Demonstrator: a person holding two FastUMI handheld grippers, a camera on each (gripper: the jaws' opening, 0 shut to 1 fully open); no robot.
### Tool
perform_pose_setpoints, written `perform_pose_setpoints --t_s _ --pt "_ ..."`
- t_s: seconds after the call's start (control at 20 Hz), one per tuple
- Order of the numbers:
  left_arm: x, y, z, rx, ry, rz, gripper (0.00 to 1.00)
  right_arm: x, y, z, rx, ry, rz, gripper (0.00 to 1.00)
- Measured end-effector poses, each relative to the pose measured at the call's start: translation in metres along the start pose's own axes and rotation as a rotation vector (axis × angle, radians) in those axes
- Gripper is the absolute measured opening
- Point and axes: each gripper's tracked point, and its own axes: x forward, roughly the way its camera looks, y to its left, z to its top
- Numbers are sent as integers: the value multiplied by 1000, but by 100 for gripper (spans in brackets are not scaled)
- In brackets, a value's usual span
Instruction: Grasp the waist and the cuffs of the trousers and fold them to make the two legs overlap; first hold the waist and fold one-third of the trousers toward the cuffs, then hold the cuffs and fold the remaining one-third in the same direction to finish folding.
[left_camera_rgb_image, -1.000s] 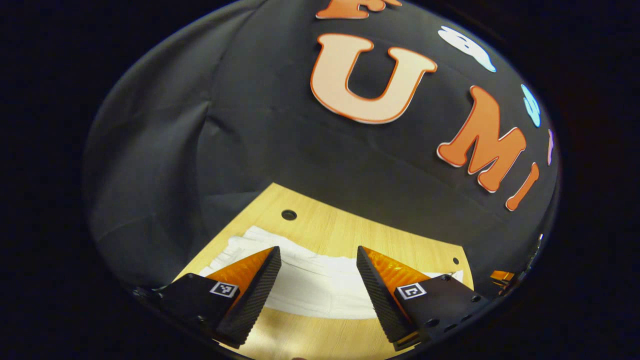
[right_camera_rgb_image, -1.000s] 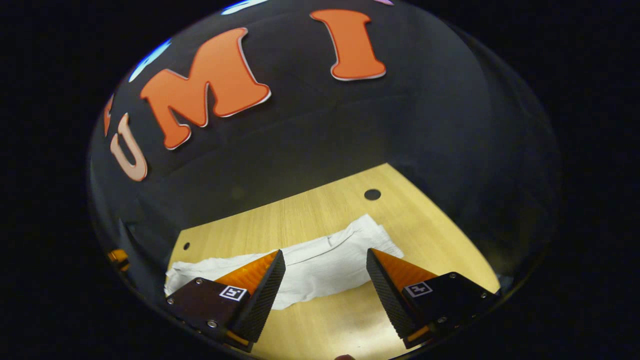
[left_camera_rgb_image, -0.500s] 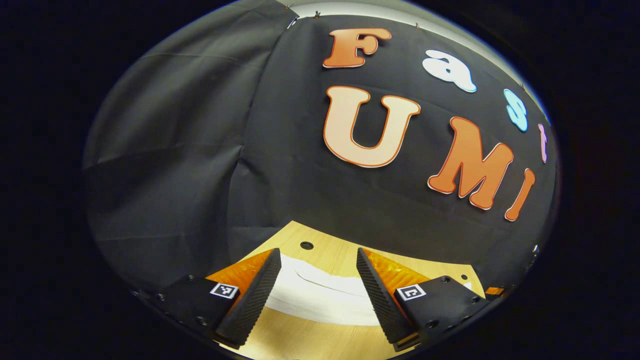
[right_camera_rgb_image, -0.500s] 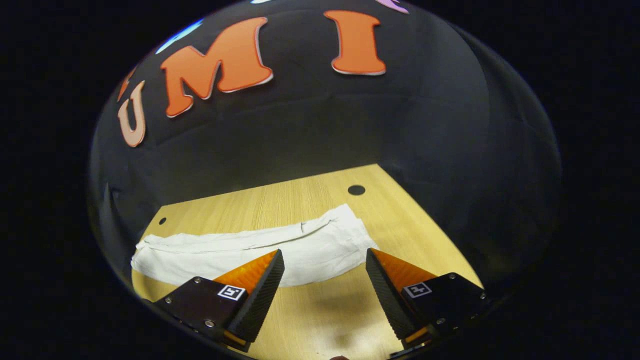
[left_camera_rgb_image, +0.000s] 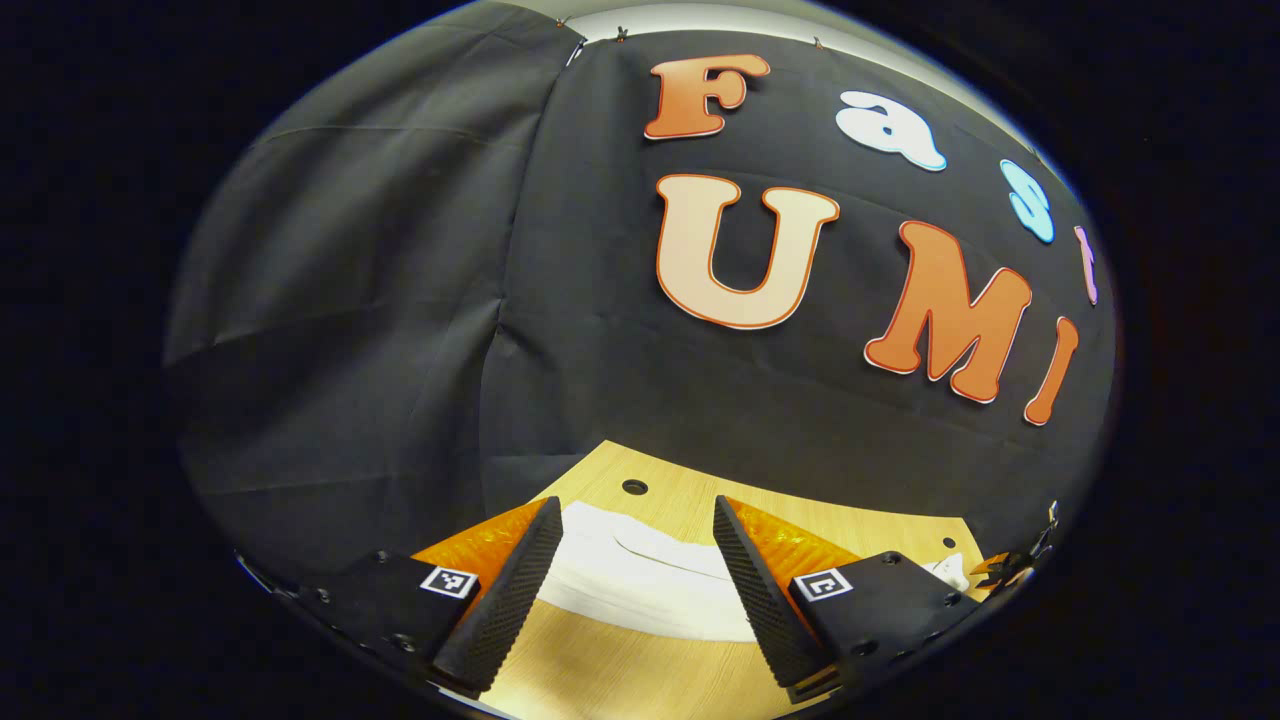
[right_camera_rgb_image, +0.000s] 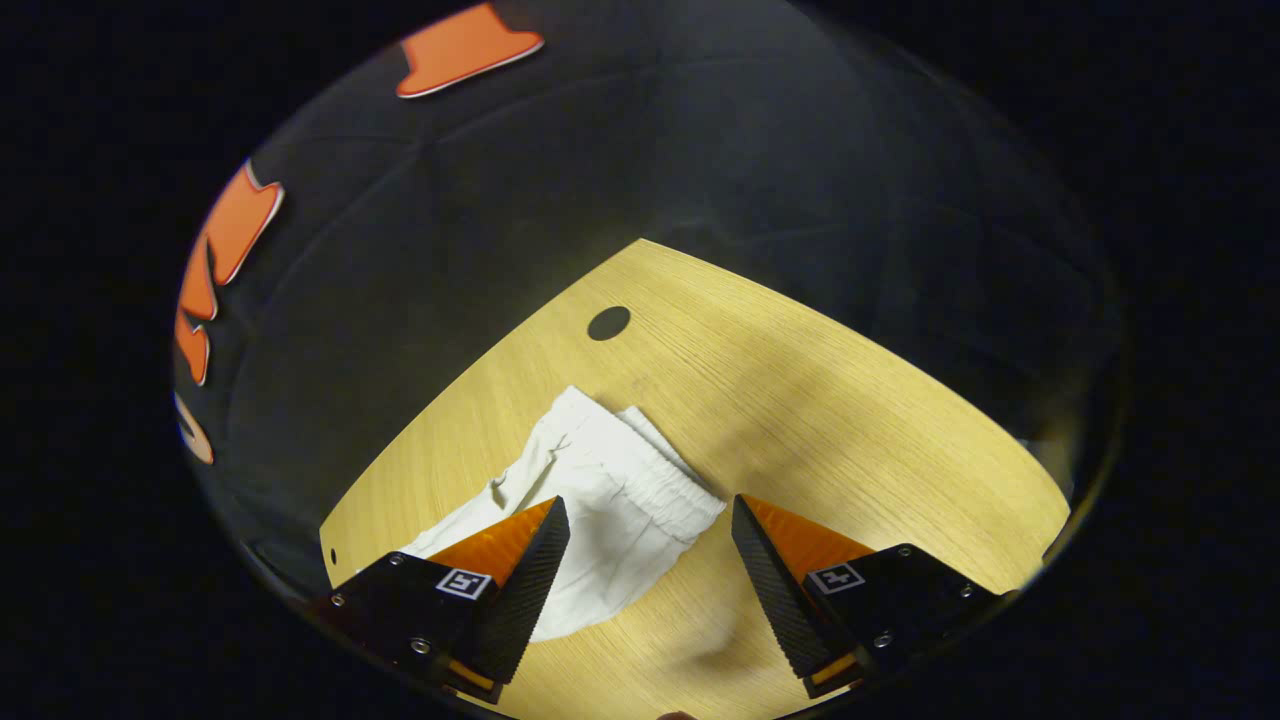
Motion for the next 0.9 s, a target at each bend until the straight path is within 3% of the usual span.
perform_pose_setpoints --t_s 0.2,0.25,0.35,0.45,0.55,0.6,0.65,0.7,0.8,0.85,0.9 --pt "3 1 -6 5 10 22 99 30 -5 -13 87 72 -28 99" --pt "3 3 -7 9 14 27 95 34 -6 -16 104 90 -33 99" --pt "5 7 -8 11 24 47 99 42 -5 -14 132 89 -40 99" --pt "6 12 -10 0 33 58 99 44 -11 -16 144 90 -58 85" --pt "9 14 -13 -8 40 65 99 43 -19 -16 158 94 -66 62" --pt "10 15 -15 -13 45 66 99 46 -15 -16 176 101 -60 44" --pt "11 17 -15 -23 50 67 100 48 -11 -14 188 95 -57 43" --pt "11 18 -16 -30 51 65 96 47 -8 -13 186 81 -51 19" --pt "15 23 -19 -37 61 63 99 35 -4 -6 161 44 -53 9" --pt "16 27 -19 -40 67 56 96 30 1 -2 149 24 -45 7" --pt "18 30 -19 -42 71 47 99 22 9 1 138 8 -38 5"
